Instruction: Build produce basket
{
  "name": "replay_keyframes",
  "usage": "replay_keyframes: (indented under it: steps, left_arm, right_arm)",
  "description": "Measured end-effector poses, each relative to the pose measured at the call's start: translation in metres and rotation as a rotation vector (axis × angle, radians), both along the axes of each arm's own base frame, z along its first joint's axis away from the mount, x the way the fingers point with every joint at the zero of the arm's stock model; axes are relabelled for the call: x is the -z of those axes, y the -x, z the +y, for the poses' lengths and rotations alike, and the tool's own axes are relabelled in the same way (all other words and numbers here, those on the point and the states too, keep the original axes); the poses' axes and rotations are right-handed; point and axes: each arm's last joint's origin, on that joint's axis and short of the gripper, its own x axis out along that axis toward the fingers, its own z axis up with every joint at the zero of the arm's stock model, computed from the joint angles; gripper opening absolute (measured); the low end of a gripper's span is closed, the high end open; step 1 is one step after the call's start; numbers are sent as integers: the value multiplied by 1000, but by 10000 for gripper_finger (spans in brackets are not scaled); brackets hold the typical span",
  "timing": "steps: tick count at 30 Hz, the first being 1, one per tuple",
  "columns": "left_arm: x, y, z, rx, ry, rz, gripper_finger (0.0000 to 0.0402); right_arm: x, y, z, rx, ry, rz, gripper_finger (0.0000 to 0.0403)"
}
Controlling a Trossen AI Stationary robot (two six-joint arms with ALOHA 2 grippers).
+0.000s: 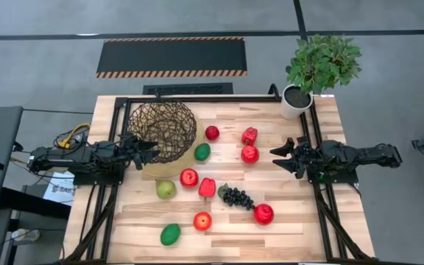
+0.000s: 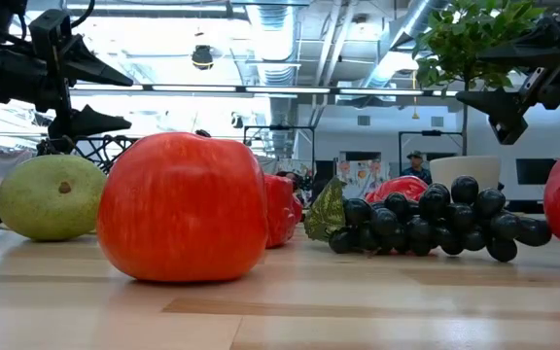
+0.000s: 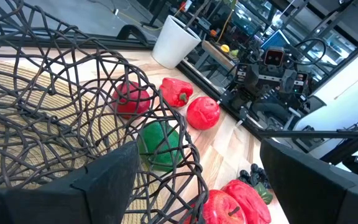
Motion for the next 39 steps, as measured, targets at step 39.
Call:
replay_keyframes:
  steps: [39]
  left_arm:
    - [-2, 2, 6, -260, 139, -95, 324]
  right_arm:
    - [-4, 0, -3, 29, -249, -59, 292]
